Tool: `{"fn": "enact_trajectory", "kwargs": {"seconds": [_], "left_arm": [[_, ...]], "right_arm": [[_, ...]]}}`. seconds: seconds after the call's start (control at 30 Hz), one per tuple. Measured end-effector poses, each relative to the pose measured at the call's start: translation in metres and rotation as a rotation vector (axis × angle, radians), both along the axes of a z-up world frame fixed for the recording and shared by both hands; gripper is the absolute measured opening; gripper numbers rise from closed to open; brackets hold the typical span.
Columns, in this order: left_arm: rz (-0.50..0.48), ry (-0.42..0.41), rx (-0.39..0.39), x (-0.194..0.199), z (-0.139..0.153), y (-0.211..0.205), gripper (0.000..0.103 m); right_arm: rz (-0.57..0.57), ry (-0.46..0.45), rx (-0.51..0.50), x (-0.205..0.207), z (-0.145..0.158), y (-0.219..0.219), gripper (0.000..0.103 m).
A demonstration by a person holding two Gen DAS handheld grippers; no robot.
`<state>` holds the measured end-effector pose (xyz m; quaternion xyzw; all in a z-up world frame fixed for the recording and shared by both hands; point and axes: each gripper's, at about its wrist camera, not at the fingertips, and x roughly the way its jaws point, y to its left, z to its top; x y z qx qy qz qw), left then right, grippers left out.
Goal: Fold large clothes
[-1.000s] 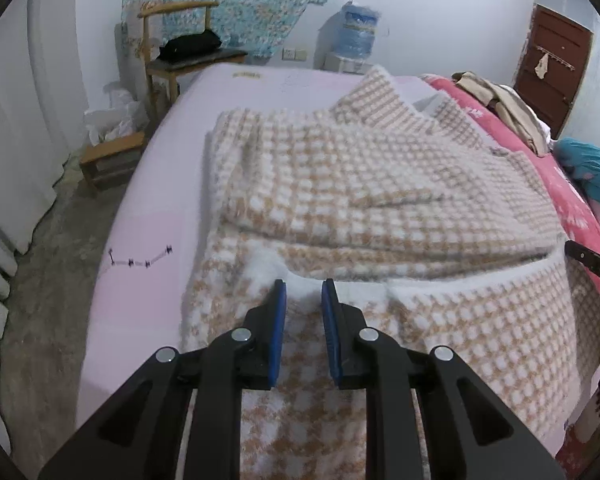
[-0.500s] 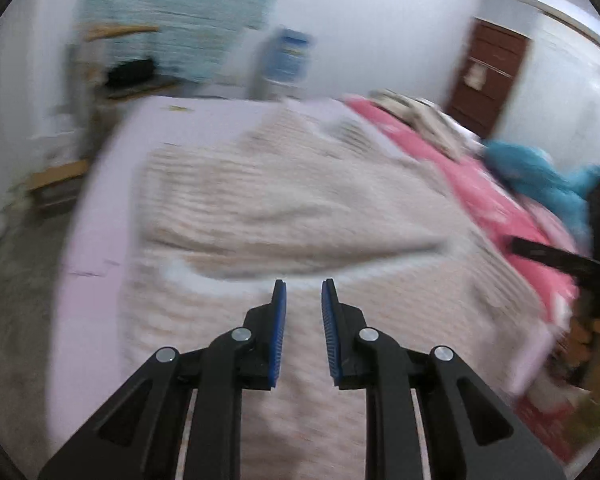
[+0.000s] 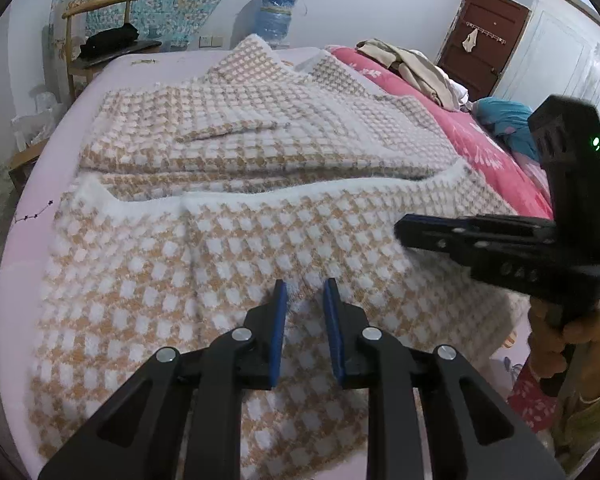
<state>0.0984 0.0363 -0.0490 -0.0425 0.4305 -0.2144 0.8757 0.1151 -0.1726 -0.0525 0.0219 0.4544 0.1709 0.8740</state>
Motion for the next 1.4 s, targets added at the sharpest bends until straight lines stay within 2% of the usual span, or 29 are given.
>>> {"fn": "enact_trajectory", "kwargs": {"seconds": [0.13,0.2,0.27,0.33,0.47,0.53,0.6,0.7,0.77,0.87,0.97,1.07,1.17,1.2,1.4], "left_arm": [[-0.087,-0.034,-0.105,-0.017,0.016,-0.002,0.02],[-0.125,-0.031,-0.081,-0.023,0.014,-0.01,0.02],[-0.118,-0.01,-0.031,-0.021,0.005,-0.019,0.02],[-0.103,-0.006,-0.034,-0.02,0.002,-0.018,0.02],[-0.094,-0.001,-0.044,-0.018,0.0,-0.015,0.02],[-0.094,-0.008,-0.042,-0.018,-0.001,-0.015,0.02],[-0.095,-0.012,-0.033,-0.019,-0.001,-0.016,0.02],[-0.094,-0.014,-0.03,-0.02,0.0,-0.017,0.021],[-0.087,-0.014,-0.025,-0.02,0.0,-0.019,0.021],[-0.087,-0.015,-0.021,-0.021,-0.001,-0.019,0.021],[-0.088,-0.017,-0.019,-0.021,-0.001,-0.019,0.021],[-0.085,-0.023,-0.013,-0.022,0.0,-0.02,0.021],[-0.083,-0.025,-0.009,-0.022,0.0,-0.021,0.021],[-0.082,-0.021,-0.003,-0.021,0.0,-0.021,0.021],[-0.083,-0.025,-0.009,-0.022,0.001,-0.02,0.021]], "right_arm": [[-0.008,-0.005,0.023,0.004,-0.005,-0.003,0.007],[-0.016,0.003,0.052,0.009,-0.007,-0.006,0.007],[-0.027,0.021,0.073,0.011,-0.006,-0.008,0.006],[-0.035,0.022,0.074,0.005,0.001,-0.01,0.009],[-0.006,-0.039,0.077,-0.025,0.03,-0.013,0.011],[0.02,-0.046,0.042,-0.039,0.037,-0.008,0.011],[0.043,-0.029,-0.001,-0.048,0.035,-0.001,0.011],[0.023,0.051,-0.122,-0.048,-0.002,0.006,0.01],[0.015,0.028,-0.106,-0.049,-0.007,0.005,0.01],[-0.002,0.045,-0.1,-0.048,0.002,0.005,0.01],[-0.023,-0.025,-0.13,-0.051,0.022,0.004,0.01],[-0.053,-0.061,-0.109,-0.044,0.031,-0.002,0.01],[-0.06,-0.001,-0.11,-0.024,0.005,-0.004,0.01],[-0.064,-0.013,-0.087,-0.022,-0.004,-0.006,0.01],[-0.06,-0.015,-0.125,-0.025,0.013,0.0,0.009]]}}
